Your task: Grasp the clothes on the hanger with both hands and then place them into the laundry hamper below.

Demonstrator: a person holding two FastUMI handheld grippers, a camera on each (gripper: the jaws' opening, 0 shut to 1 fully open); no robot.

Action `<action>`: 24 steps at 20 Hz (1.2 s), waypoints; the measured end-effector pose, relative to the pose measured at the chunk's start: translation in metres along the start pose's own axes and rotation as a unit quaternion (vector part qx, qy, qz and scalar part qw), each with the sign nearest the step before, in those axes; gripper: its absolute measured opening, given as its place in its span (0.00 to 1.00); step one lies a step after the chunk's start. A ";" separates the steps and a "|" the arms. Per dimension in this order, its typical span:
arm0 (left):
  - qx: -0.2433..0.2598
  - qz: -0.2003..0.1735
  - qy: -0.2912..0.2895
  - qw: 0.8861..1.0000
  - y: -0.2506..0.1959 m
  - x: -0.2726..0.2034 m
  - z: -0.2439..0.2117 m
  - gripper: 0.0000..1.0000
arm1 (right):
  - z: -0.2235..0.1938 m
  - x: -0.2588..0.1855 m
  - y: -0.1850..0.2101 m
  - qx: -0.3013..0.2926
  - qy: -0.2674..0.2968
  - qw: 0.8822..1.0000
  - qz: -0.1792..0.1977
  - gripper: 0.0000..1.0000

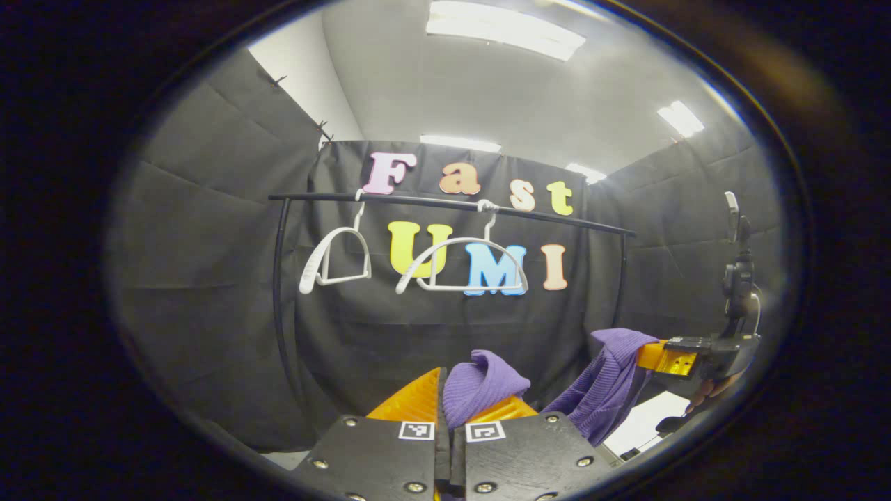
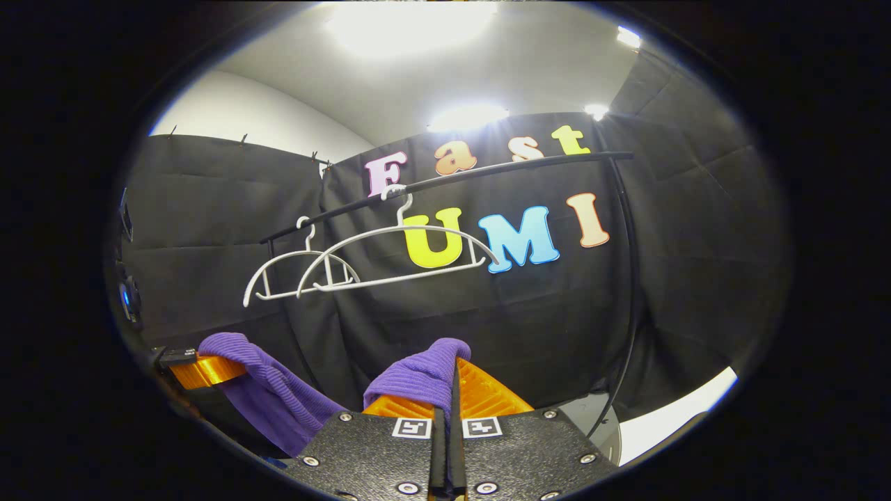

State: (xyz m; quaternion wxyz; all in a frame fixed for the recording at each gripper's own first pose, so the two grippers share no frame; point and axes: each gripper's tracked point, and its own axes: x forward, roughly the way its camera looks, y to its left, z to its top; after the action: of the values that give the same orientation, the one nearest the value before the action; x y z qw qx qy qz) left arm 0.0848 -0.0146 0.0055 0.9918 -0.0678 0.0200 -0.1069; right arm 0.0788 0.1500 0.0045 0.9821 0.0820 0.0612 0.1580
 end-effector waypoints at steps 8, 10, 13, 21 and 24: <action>0.018 -0.013 0.009 1.000 -0.025 0.001 -0.017 0.02 | -0.016 -0.018 0.022 -0.015 0.005 1.000 0.020 0.02; 0.017 -0.014 0.019 1.000 -0.025 0.006 -0.035 0.04 | -0.034 -0.017 0.021 -0.017 0.018 1.000 0.019 0.02; 0.019 -0.010 0.048 0.999 -0.023 0.009 -0.068 0.06 | -0.067 -0.015 0.018 -0.030 0.047 0.998 0.013 0.03; -0.022 -0.016 0.129 0.991 -0.021 0.020 -0.155 0.01 | -0.149 -0.012 -0.010 -0.040 0.126 0.991 -0.027 0.04; -0.022 -0.008 0.162 0.986 -0.016 0.027 -0.190 0.06 | -0.180 -0.010 -0.020 -0.048 0.159 0.986 -0.036 0.04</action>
State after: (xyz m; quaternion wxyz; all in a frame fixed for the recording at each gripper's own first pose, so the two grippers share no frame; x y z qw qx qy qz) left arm 0.0971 -0.0608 -0.1813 0.9727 -0.0718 0.1826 -0.1243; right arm 0.0489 0.1533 -0.1746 0.9678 0.0066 0.2115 0.1365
